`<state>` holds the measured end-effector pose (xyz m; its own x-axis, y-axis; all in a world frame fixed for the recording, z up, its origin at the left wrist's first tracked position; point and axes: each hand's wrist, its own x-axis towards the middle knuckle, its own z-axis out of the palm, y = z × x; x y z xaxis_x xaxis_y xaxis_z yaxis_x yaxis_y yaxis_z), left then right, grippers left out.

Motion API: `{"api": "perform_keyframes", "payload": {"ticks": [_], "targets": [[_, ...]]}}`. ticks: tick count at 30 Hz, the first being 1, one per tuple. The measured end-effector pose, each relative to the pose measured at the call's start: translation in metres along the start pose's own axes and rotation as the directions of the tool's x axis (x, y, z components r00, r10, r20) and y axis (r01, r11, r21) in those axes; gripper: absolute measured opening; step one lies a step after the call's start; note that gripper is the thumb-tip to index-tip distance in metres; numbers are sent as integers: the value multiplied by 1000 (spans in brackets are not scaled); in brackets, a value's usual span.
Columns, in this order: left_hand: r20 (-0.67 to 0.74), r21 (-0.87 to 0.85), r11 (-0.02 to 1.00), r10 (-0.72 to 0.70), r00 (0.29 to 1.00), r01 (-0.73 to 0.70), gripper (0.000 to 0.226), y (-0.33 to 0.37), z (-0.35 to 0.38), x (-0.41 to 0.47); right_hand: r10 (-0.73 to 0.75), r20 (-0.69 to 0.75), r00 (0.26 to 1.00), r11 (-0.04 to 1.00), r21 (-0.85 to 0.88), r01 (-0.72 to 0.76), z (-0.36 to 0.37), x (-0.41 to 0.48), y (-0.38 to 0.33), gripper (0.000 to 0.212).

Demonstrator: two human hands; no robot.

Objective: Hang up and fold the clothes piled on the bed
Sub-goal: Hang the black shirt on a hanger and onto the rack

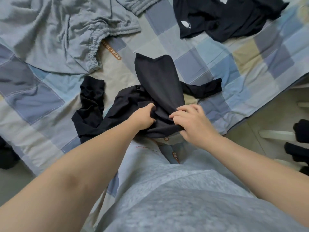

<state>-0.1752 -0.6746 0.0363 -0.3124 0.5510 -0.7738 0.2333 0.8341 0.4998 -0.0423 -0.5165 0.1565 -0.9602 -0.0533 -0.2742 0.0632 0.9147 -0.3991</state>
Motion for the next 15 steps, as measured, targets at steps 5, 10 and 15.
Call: {"api": "perform_keyframes", "payload": {"ticks": [5, 10, 15], "targets": [[43, 70, 998, 6, 999, -10, 12, 16, 11, -16, 52, -47, 998, 997, 59, -49, -3, -15, 4, 34], [-253, -176, 977, -160, 954, 117, 9, 34, 22, -24, 60, -104, 993, 994, 101, -50, 0, -27, 29, 29], [-233, -911, 409, -626, 744, 59, 13, 81, 31, -37, 26, 64, 998, 992, 119, -34, 12, -56, 85, 18]]}}
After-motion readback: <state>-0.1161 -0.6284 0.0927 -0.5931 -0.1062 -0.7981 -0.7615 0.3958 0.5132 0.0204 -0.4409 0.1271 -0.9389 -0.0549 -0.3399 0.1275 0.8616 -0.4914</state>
